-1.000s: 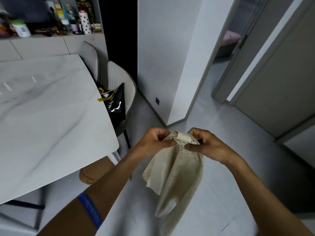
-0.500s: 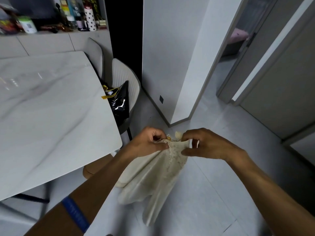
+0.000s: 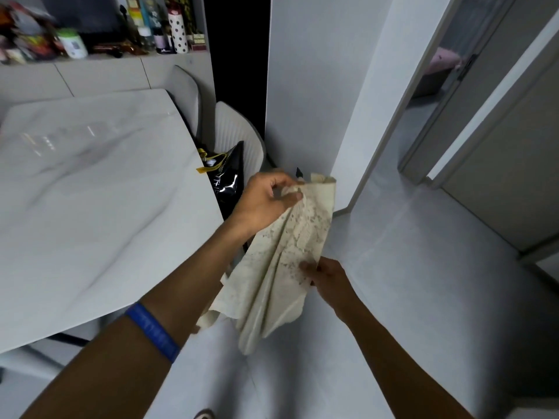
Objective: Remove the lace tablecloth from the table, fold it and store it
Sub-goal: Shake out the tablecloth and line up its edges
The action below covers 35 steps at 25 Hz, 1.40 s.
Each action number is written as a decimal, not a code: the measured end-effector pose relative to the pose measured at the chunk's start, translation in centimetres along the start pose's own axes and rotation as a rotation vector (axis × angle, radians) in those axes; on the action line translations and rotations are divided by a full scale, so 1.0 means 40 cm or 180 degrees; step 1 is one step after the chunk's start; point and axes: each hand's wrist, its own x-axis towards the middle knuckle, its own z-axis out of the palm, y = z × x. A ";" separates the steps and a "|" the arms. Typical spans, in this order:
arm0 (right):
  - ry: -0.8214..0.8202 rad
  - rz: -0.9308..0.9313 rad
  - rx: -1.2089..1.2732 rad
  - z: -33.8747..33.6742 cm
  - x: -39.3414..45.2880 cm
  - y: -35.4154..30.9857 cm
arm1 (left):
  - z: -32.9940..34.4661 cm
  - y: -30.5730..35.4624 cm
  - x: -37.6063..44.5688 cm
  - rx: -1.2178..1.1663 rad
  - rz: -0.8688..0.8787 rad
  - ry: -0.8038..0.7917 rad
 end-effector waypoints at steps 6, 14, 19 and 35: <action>0.0269 0.0390 0.1405 0.021 0.034 -0.140 | 0.081 -0.190 -0.285 -0.0439 -0.0923 0.0559; 0.0414 0.0163 0.2617 -0.032 0.018 -0.290 | 0.266 -0.322 -0.456 0.0589 -0.1696 -0.0129; 0.1637 0.0029 0.2937 -0.199 -0.013 -0.299 | 0.099 -0.358 -0.424 0.0840 -0.1293 0.0216; -0.0120 -0.0872 -0.0459 -0.107 -0.050 -0.114 | -0.032 -0.199 -0.316 -0.0019 -0.1535 -0.0021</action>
